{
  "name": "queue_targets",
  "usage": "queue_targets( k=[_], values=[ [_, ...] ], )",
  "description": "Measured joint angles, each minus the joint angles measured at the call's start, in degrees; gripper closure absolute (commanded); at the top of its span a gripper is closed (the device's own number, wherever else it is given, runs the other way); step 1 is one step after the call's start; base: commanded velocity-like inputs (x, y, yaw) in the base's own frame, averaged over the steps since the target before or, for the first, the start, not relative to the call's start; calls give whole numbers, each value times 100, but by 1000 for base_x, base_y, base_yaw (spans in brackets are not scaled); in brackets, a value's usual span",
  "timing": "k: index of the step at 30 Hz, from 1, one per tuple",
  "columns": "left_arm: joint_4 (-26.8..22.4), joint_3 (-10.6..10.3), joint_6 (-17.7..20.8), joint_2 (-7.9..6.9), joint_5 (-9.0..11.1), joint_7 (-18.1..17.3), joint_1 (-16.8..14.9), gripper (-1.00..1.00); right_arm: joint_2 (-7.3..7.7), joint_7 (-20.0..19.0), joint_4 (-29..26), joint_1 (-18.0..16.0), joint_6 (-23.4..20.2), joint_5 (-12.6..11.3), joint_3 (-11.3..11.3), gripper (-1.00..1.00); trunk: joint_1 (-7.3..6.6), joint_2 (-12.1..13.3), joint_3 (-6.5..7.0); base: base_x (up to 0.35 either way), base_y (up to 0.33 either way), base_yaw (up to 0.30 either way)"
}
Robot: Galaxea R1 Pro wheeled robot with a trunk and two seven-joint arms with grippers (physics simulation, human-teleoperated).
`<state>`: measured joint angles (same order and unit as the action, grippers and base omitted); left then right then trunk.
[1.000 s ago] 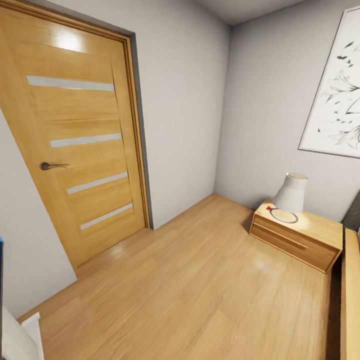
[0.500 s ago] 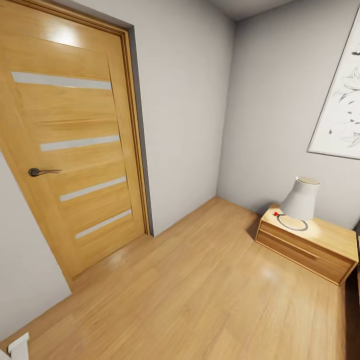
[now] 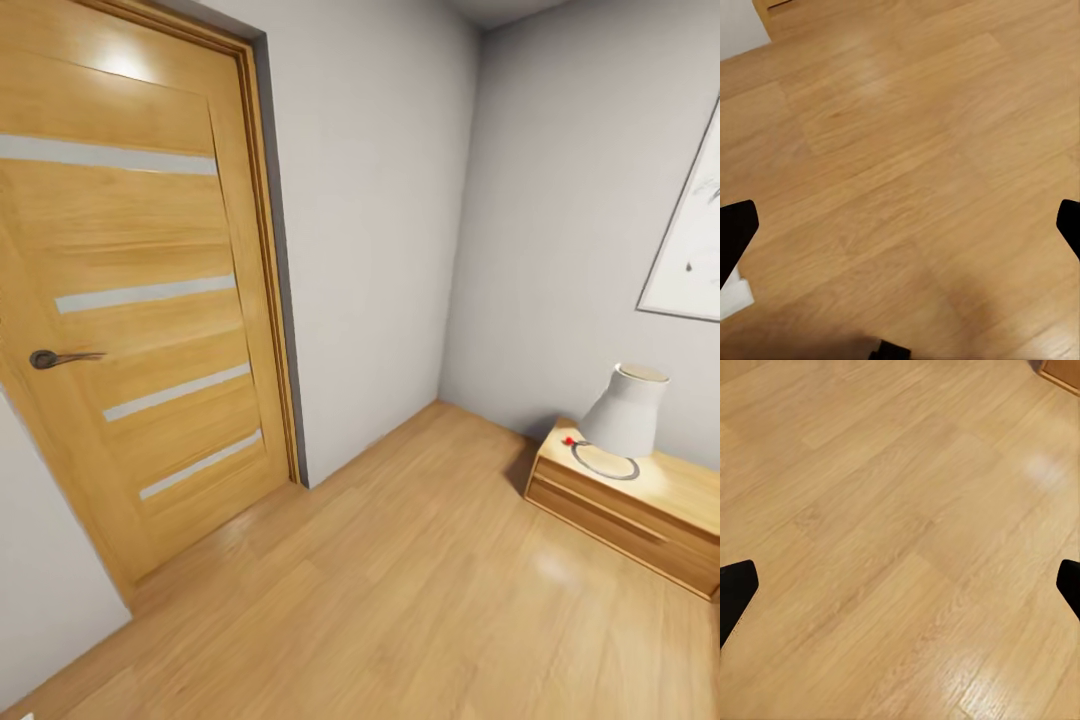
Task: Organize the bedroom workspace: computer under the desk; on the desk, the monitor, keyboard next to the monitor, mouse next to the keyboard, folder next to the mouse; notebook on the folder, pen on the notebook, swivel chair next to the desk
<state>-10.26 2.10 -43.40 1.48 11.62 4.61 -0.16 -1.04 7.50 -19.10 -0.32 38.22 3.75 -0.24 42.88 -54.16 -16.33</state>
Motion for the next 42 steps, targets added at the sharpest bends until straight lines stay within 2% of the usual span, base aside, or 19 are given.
queue_targets(
  k=[5, 22, 29, 42],
  values=[
    [0, 0, 177, -2, -1, 1, 0, -100, 0, 0, 2, -1, 0, -2, -3, -100, 0, 0, 0, 330, 37, 185],
    [0, -6, 239, 7, -3, -8, 0, -100, 0, 6, 1, -1, 0, -2, -7, -100, 0, 0, 0, 330, 4, 263],
    [0, -7, 462, 0, -5, 4, 0, -100, -1, 9, 1, -1, 5, 4, -8, -100, 0, 0, 0, 330, 0, 273],
    [0, -8, 484, -1, -6, 2, 0, -100, -8, 15, 0, -1, 100, 6, -8, -100, 0, 0, 0, 330, -53, 278]
  ],
)
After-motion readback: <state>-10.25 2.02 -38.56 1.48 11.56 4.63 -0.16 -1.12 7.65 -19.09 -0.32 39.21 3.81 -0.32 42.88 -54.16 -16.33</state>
